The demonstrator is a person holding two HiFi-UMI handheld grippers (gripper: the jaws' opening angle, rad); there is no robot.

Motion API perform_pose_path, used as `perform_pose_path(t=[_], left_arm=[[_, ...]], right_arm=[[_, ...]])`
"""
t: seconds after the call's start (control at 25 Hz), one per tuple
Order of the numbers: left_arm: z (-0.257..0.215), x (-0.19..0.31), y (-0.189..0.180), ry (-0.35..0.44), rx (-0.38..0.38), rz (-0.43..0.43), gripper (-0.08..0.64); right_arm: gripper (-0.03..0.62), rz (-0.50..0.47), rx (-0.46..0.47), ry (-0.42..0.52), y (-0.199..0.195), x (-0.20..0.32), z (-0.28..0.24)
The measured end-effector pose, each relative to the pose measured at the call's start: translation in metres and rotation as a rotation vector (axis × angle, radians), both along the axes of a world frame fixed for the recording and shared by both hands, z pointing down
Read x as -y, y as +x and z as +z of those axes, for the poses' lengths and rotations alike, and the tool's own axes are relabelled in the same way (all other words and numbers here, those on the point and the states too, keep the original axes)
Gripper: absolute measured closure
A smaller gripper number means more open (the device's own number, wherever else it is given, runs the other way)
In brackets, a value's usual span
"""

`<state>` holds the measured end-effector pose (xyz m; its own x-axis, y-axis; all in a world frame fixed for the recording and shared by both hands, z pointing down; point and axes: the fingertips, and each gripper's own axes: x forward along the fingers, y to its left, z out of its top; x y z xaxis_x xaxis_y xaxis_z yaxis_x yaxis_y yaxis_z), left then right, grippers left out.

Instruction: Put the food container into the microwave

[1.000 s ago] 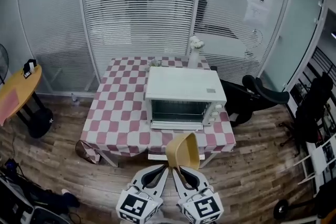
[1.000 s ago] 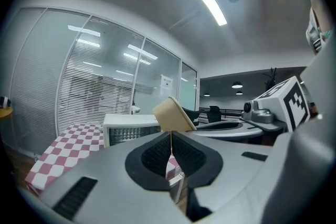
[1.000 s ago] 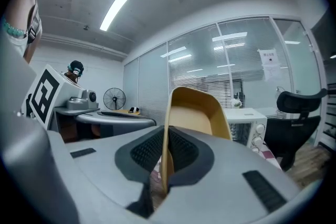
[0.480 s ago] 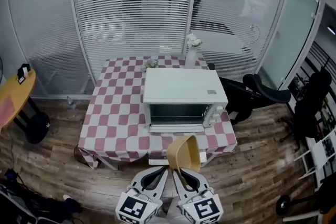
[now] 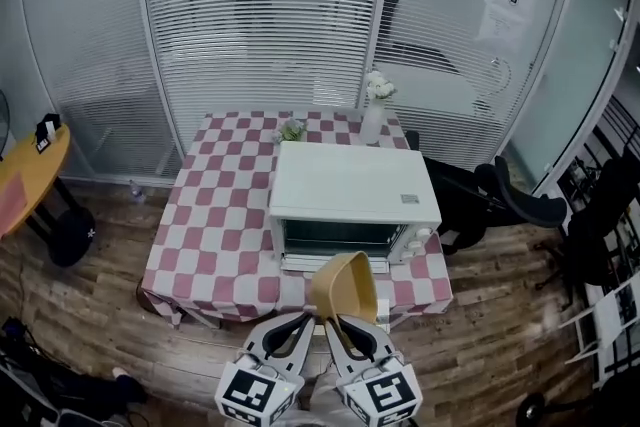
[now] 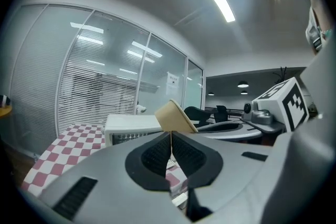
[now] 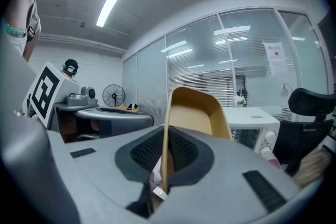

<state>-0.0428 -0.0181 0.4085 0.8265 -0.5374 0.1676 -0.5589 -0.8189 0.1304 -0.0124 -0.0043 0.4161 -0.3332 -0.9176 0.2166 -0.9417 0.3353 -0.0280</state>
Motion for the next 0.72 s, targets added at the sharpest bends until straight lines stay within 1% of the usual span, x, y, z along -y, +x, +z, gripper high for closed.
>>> perform_pose_path(t=[0.12, 0.36, 0.72], left_arm=[[-0.002, 0.02, 0.013, 0.008, 0.002, -0.015, 0.546], [-0.003, 0.052, 0.037, 0.016, -0.026, -0.055, 0.546], [0.001, 0.085, 0.06, 0.005, 0.012, -0.134, 0.546]], right_arm=[[0.58, -0.022, 0.002, -0.003, 0.011, 0.018, -0.001], [0.579, -0.062, 0.005, -0.008, 0.032, 0.046, -0.001], [0.58, -0.139, 0.009, -0.014, 0.06, 0.072, 0.0]])
